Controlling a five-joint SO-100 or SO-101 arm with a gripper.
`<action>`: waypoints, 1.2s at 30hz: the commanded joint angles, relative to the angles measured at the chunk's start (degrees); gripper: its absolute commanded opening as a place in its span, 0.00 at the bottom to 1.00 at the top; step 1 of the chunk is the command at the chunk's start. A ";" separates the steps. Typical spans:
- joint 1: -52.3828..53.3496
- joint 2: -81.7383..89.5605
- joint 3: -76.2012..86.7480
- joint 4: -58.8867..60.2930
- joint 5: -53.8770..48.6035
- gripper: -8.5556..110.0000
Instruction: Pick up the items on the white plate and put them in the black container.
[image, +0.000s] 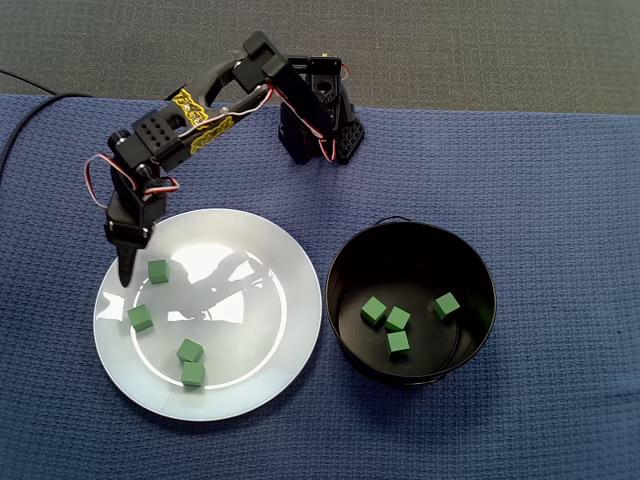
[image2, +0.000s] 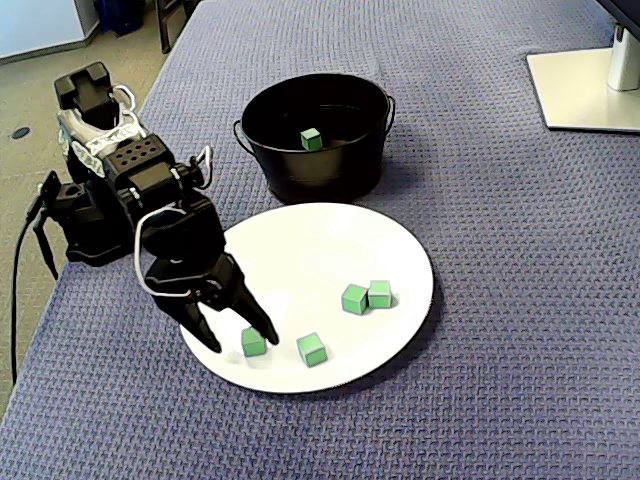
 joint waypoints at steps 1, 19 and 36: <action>-2.02 0.88 0.97 -0.70 -3.16 0.31; -5.36 5.62 7.73 -2.81 -4.83 0.29; -4.31 3.08 6.50 -5.36 -8.17 0.20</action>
